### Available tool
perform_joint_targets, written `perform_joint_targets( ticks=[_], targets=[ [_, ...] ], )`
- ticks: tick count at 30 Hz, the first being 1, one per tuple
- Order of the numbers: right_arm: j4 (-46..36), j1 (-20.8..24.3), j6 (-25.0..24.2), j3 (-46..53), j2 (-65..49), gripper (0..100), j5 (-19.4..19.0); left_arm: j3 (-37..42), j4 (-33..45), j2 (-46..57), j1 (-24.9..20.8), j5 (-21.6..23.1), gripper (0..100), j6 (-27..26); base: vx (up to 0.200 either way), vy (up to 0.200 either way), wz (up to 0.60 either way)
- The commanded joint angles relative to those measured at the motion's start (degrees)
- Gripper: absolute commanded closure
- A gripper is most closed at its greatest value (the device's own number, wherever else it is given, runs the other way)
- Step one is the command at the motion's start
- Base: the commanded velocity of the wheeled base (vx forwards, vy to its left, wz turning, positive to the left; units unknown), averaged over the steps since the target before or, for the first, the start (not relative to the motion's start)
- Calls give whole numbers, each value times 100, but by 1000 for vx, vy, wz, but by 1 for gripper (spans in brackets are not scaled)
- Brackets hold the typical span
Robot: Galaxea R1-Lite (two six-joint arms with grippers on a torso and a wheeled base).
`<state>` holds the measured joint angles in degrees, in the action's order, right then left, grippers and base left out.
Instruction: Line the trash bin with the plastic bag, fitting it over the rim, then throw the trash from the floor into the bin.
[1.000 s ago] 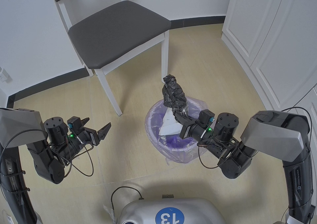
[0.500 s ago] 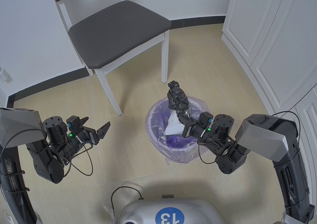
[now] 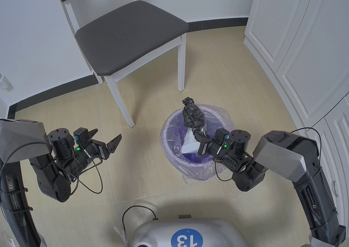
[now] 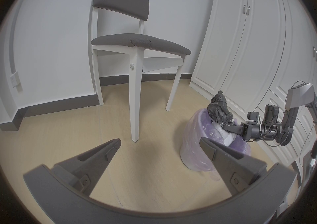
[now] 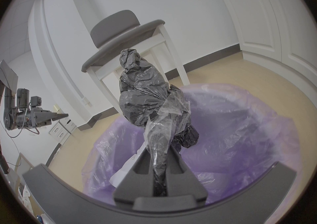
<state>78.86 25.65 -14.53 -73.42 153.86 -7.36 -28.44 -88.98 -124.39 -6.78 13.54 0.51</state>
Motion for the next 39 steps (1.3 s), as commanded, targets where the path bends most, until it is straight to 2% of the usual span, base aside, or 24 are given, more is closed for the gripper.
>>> perform_joint_targets(
  ticks=[1,2,3,18,21,25,28,31,39],
  targets=[
    [-29,2,3,-102,127,100,-2,-12,-102,-15,10,-1,0,2,0,0,0],
    [-37,2,3,-102,127,100,-2,-12,-102,-15,10,-1,0,2,0,0,0],
    [-46,2,12,-111,127,0,-2,-12,-102,-15,10,-1,0,2,0,0,0],
    [50,-34,170,21,-207,0,-2,-12,-102,-15,36,-1,0,2,0,0,0],
    [121,-139,170,285,-559,0,7,-12,-102,-15,45,-1,0,2,0,0,0],
    [59,-420,267,645,-1051,0,7,-12,-102,-24,45,-1,0,2,0,0,0],
    [-55,-913,662,900,-1227,0,-2,-21,-102,-50,54,-1,0,2,0,0,0],
    [-64,-1203,732,1049,-1209,0,-2,-21,-102,-59,54,-1,0,2,0,0,0],
    [-117,-1607,864,1137,-901,0,-11,-21,-102,-85,89,-1,0,2,0,0,0]
  ],
)
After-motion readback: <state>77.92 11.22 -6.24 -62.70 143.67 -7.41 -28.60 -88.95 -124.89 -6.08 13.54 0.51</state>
